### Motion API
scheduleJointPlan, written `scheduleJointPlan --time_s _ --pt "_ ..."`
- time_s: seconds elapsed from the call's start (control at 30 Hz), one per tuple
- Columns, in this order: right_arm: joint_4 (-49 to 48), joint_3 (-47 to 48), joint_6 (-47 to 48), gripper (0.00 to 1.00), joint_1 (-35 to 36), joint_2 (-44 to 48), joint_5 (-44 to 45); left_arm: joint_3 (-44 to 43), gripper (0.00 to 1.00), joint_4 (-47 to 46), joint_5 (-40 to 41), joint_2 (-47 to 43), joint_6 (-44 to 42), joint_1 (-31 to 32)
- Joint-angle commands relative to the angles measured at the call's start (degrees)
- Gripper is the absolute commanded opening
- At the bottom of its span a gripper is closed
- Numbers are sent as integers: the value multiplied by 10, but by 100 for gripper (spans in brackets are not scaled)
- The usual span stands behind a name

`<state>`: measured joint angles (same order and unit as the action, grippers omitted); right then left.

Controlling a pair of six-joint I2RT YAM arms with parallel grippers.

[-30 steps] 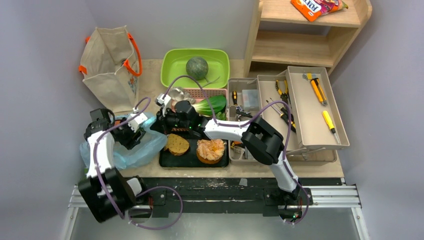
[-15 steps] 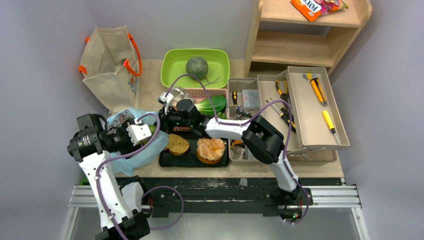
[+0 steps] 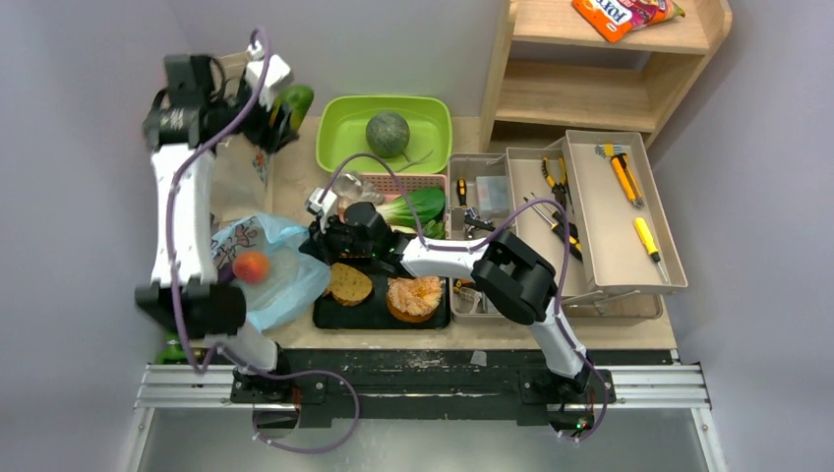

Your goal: Untie the knot of the grocery bags and take out the mixed food

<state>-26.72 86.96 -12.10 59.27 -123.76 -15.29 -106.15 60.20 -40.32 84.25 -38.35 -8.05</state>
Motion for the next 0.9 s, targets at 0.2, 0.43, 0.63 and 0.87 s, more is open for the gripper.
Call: scheduleJointPlan --time_s 0.2,0.43,0.63,0.87 --pt "-41 2 71 0 3 -13 42 -388 35 -119 173 436 109 75" --pt "-40 -12 72 0 2 -10 47 -367 65 -233 215 496 131 99" --pt "-40 -15 71 0 0 -7 39 -324 99 -253 189 421 153 98" --pt "-44 -9 68 0 -1 1 28 -142 95 -261 14 149 306 -23"
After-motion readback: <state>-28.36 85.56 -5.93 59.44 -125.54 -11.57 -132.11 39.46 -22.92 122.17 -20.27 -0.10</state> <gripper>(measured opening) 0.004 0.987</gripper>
